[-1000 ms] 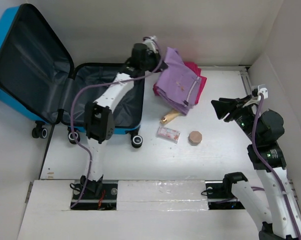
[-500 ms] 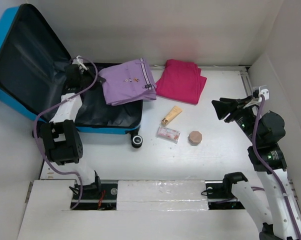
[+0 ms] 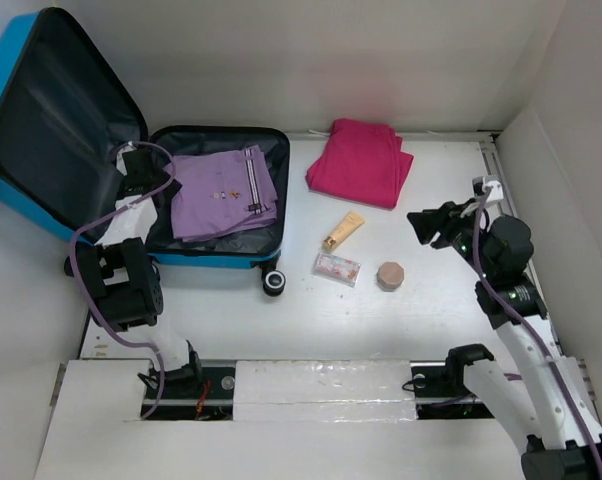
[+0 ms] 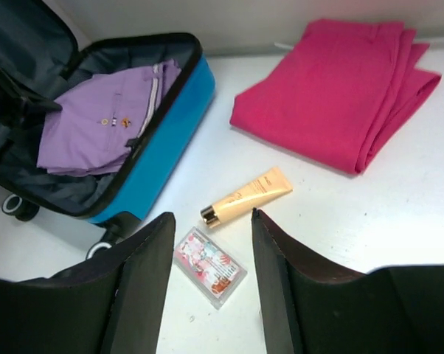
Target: Pack the luggage
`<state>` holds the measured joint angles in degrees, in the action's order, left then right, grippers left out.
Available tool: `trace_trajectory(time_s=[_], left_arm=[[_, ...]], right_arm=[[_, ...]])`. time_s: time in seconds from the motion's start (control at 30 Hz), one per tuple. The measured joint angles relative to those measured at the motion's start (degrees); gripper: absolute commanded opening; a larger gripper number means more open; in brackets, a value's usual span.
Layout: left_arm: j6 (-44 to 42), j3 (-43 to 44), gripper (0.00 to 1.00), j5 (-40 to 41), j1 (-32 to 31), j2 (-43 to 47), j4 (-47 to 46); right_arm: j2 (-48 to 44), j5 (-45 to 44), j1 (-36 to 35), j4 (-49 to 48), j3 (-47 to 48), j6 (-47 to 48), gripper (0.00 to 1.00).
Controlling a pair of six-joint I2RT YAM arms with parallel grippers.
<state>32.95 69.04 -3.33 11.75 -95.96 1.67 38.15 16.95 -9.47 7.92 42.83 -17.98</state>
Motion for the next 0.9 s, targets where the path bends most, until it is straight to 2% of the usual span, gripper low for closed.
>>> trace_trajectory(time_s=[0.07,0.13,0.17,0.23,0.37,0.47,0.6,0.77,0.83,0.9], left_arm=[[0.74,0.24,0.56,2.54,-0.02,-0.68,1.57],[2.01,0.85,0.7,4.79,-0.02,-1.53,3.06],[2.49,0.96,0.85,6.01,-0.02,-1.68,3.74],[3.37,0.96,0.92,8.5,-0.11,-1.53,5.01],[4.11,-0.37,0.94,13.86,-2.32,3.21,4.15],[3.26,-1.29,0.93,17.14,-8.15,10.71,1.97],[0.37,1.9,0.91,22.05,-25.53,16.44,-3.02],[-1.68,4.2,0.86,24.9,-48.59,14.23,-8.83],[-1.6,4.02,0.86,24.68,-54.62,11.39,-10.4],[-1.4,3.61,0.85,24.35,-57.83,8.24,-11.39]], right_arm=[[2.16,0.0,0.0,-1.33,-1.01,-0.57,0.58],[4.87,-0.11,0.0,-2.82,-1.51,-1.33,0.62],[6.78,-0.35,0.0,-3.72,-1.57,-1.55,0.67],[10.25,-1.36,0.0,-5.42,-1.6,-2.23,0.71],[20.13,-5.14,0.0,-8.76,-0.52,-3.34,0.76],[29.83,-10.03,0.0,-9.38,2.4,-3.96,0.76],[43.17,-14.49,1.16,-9.81,9.75,-5.07,0.71],[58.25,-14.84,4.04,-10.1,20.59,-6.8,0.69],[64.54,-13.7,5.01,-10.1,25.49,-7.5,0.69],[69.64,-12.55,5.64,-10.12,29.03,-8.11,0.69]])
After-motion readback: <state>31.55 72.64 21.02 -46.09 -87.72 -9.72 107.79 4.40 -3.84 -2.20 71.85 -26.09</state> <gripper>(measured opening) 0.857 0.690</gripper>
